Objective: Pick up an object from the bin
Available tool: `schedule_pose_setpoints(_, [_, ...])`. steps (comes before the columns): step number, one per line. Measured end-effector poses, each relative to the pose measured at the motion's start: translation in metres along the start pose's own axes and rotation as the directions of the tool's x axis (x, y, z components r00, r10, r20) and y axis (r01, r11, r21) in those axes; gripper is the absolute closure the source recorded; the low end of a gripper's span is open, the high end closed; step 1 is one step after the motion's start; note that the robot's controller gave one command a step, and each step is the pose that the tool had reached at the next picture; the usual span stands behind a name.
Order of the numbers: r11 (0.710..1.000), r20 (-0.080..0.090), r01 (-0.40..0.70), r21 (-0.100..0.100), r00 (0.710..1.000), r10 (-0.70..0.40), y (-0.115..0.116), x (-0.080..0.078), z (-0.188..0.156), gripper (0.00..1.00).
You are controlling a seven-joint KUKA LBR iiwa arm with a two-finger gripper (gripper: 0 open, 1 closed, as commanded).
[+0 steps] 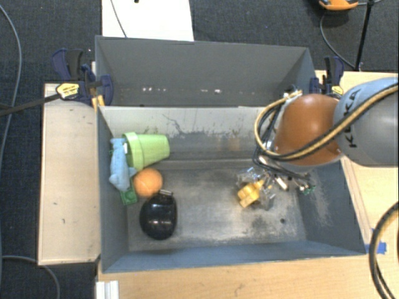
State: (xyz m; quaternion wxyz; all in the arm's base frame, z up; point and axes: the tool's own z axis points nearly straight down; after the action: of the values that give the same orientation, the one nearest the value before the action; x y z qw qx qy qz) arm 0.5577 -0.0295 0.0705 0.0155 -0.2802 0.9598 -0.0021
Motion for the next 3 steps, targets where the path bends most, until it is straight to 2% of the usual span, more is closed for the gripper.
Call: schedule_pose_setpoints(3, [1.000, 0.000, -0.005, 0.000, 1.000, 0.005, 0.0000, 0.0001, 0.0000, 1.00])
